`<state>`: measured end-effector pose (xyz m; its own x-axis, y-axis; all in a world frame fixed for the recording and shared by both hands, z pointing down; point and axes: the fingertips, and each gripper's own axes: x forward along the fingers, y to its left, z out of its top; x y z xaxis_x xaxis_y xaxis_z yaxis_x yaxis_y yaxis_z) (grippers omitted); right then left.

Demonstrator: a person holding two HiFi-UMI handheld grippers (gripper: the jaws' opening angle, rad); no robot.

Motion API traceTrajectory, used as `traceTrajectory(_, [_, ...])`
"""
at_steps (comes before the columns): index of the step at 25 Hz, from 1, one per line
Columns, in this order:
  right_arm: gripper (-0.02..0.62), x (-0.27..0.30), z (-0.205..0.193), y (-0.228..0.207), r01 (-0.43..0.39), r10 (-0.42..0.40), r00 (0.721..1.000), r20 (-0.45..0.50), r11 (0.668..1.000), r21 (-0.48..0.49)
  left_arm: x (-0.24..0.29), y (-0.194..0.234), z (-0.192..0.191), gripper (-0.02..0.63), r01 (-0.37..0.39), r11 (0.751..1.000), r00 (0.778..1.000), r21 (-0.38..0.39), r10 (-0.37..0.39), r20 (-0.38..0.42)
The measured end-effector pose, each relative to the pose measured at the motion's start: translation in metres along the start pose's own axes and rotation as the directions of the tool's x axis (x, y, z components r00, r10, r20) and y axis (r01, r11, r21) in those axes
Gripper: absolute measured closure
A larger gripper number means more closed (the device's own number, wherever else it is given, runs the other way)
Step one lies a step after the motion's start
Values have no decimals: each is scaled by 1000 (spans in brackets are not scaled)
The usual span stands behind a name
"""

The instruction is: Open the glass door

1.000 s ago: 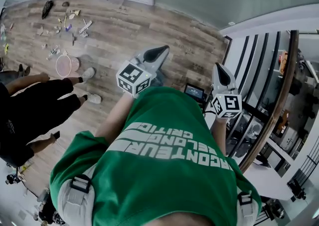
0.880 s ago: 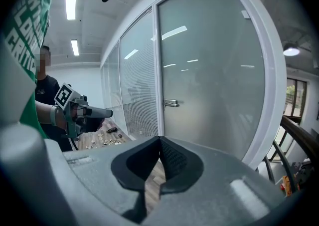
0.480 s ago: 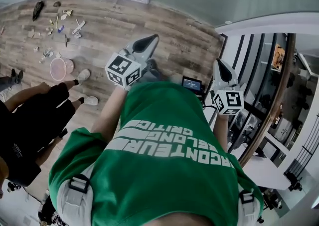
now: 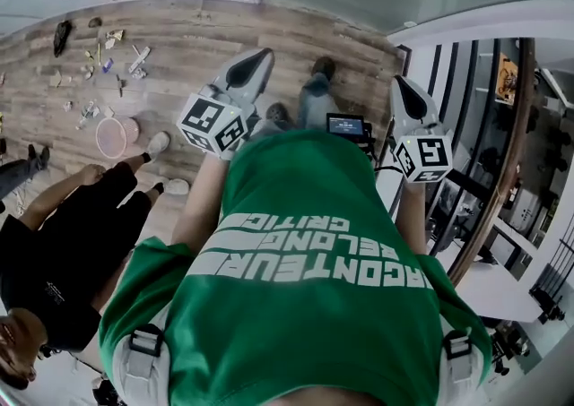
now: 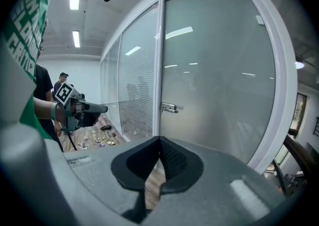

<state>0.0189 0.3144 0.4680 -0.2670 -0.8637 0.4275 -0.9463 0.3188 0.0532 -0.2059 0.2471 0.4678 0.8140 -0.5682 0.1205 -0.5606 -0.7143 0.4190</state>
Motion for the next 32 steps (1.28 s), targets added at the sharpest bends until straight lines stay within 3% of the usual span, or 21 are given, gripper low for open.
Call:
traceTrajectory(7, [603,64,18,-20,-80,81,996,35,996,-40,21,45,21,595,-93,995,995,26,91,44])
traceTrajectory(18, [603,149,51,-79,-155,156,988,3,983,-96,91,87,42,595,-138,990,990,-3,138,32])
traceTrajectory(26, [603,236,80,-130,-276,277,961,-12,954,-120,148,132,66,595,-254,967,966,-32,255,31])
traceTrajectory(32, [601,254,94,-139,-331,336,942,10,932,-149,157,130,73,595,-300,954,952,-22,301,53])
